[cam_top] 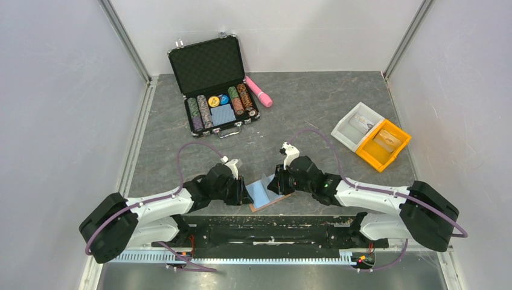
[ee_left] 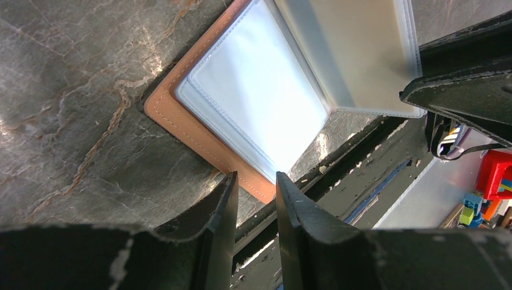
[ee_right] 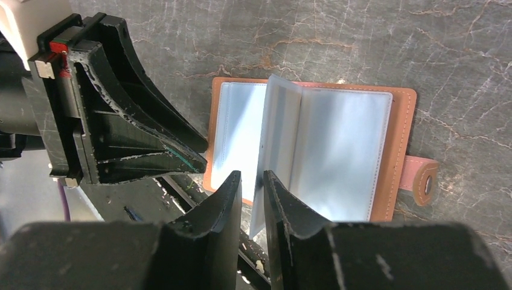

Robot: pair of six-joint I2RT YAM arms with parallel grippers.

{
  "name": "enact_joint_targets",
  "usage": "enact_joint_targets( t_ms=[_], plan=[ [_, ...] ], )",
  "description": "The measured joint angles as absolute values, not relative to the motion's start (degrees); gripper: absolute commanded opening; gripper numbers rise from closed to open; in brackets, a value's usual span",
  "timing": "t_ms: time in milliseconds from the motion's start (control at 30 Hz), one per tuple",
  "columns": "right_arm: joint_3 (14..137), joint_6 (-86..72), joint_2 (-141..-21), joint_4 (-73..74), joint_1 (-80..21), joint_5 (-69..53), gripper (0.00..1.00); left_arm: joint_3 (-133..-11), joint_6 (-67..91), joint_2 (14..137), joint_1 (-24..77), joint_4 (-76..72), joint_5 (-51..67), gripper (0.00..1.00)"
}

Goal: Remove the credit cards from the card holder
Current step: Remove the credit card from the card holder.

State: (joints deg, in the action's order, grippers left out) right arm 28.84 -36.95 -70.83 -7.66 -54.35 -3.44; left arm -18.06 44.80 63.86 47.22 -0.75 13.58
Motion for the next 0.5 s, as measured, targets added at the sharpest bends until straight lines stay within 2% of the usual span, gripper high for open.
enact_joint_targets(
  t_ms=[267,400,500],
  plan=[
    [28.8,-36.8,-71.0,-7.6,-55.0,-3.0,0.13,-18.1,44.8,63.9,47.2,-0.8,13.6,0.36],
    [28.8,-36.9,-70.5,-7.6,-55.1,-3.2,0.13,-18.1,44.8,64.2,47.2,-0.8,13.6,0.36],
    [28.8,-36.8,-70.1,-7.7,-55.2,-3.2,0.17,-18.1,44.8,64.2,47.2,-0.8,13.6,0.36]
  ],
)
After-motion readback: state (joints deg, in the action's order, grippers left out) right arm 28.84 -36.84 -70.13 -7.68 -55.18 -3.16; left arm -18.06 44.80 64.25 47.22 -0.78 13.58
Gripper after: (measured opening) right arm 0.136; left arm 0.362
